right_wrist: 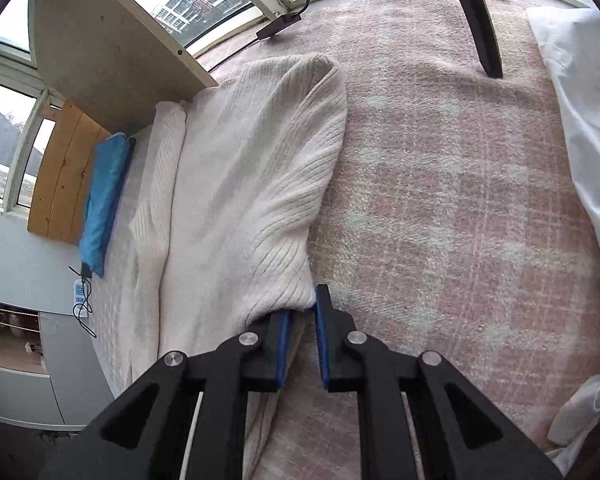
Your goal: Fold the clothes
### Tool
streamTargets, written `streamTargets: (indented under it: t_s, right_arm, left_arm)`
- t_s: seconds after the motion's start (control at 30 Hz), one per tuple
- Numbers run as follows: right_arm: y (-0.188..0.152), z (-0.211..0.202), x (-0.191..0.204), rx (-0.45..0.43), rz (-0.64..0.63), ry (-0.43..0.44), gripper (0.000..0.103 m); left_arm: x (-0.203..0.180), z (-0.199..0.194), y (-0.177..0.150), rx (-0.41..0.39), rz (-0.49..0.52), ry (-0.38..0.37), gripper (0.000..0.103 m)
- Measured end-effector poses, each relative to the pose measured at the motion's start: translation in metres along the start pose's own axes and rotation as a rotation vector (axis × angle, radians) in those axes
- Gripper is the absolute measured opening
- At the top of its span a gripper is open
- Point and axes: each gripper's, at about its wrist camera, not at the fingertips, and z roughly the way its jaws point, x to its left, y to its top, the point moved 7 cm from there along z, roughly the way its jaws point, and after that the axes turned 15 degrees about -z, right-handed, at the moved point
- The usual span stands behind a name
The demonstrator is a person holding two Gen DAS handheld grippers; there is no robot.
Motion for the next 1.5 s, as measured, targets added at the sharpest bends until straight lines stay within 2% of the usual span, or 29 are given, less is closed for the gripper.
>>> streamTargets:
  t_s: [0.03,0.1,0.13,0.2,0.27,0.3,0.37,0.43,0.5,0.6,0.77,0.87,1.03,1.07,1.1,1.13,1.23,1.33,1.43,1.5]
  right_arm:
    - [-0.003,0.000,0.000,0.022,-0.002,-0.016,0.019]
    - [-0.016,-0.012,0.005,0.039,-0.047,-0.071,0.035]
    - [-0.022,-0.018,0.008,0.046,-0.072,-0.099,0.037]
    - [-0.039,-0.032,0.016,0.049,-0.118,-0.150,0.038]
    - [-0.066,-0.052,0.032,0.027,-0.136,-0.113,0.038]
    - [-0.083,-0.060,0.044,0.021,-0.136,-0.059,0.038]
    - [-0.119,-0.068,0.070,0.030,-0.134,0.041,0.038]
    - [-0.154,-0.067,0.091,0.049,-0.116,0.101,0.038]
    - [-0.185,-0.059,0.111,0.070,-0.083,0.166,0.038]
    - [-0.220,-0.049,0.136,0.098,-0.059,0.215,0.038]
    - [-0.252,-0.029,0.168,0.141,-0.073,0.208,0.038]
    - [-0.258,-0.017,0.183,0.155,-0.103,0.156,0.038]
    - [-0.264,-0.008,0.191,0.164,-0.146,0.082,0.037]
    - [-0.262,-0.008,0.193,0.157,-0.140,0.085,0.026]
    - [-0.260,-0.010,0.195,0.147,-0.117,0.111,0.006]
    - [-0.258,-0.013,0.197,0.136,-0.089,0.141,0.007]
    - [-0.246,-0.051,0.194,0.004,0.081,0.350,0.007]
    - [-0.251,-0.066,0.174,-0.010,0.115,0.266,0.010]
    - [-0.264,-0.053,0.159,0.097,0.125,0.196,0.017]
    - [-0.254,-0.058,0.147,0.052,0.103,0.118,0.021]
  left_arm:
    - [0.004,-0.002,0.001,0.003,-0.023,-0.025,0.023]
    - [0.015,-0.019,0.003,-0.014,-0.080,-0.093,0.023]
    - [0.021,-0.031,0.004,-0.031,-0.110,-0.129,0.023]
    - [0.045,-0.058,0.002,-0.101,-0.155,-0.107,0.027]
    - [0.085,-0.079,-0.002,-0.160,-0.239,-0.042,0.028]
    - [0.107,-0.087,-0.004,-0.185,-0.290,-0.005,0.028]
    - [0.152,-0.089,-0.011,-0.183,-0.381,0.025,0.029]
    - [0.196,-0.089,-0.018,-0.178,-0.471,0.054,0.029]
    - [0.214,-0.075,-0.022,-0.136,-0.488,0.032,0.029]
    - [0.218,-0.060,-0.021,-0.104,-0.470,0.005,0.035]
    - [0.204,-0.050,-0.015,-0.095,-0.365,-0.004,0.040]
    - [0.196,-0.051,-0.014,-0.099,-0.309,0.025,0.040]
    - [0.181,-0.064,-0.008,-0.124,-0.234,-0.005,0.040]
    - [0.177,-0.067,-0.008,-0.130,-0.216,-0.010,0.040]
    - [0.173,-0.070,-0.007,-0.136,-0.199,-0.014,0.040]
    - [0.166,-0.071,-0.003,-0.138,-0.184,-0.034,0.040]
    - [0.143,-0.080,-0.002,-0.152,-0.125,-0.098,0.040]
    - [0.119,-0.080,-0.009,-0.138,-0.046,-0.163,0.041]
    - [0.090,-0.066,-0.017,-0.099,0.035,-0.171,0.041]
    - [0.071,-0.060,-0.022,-0.078,0.077,-0.190,0.041]
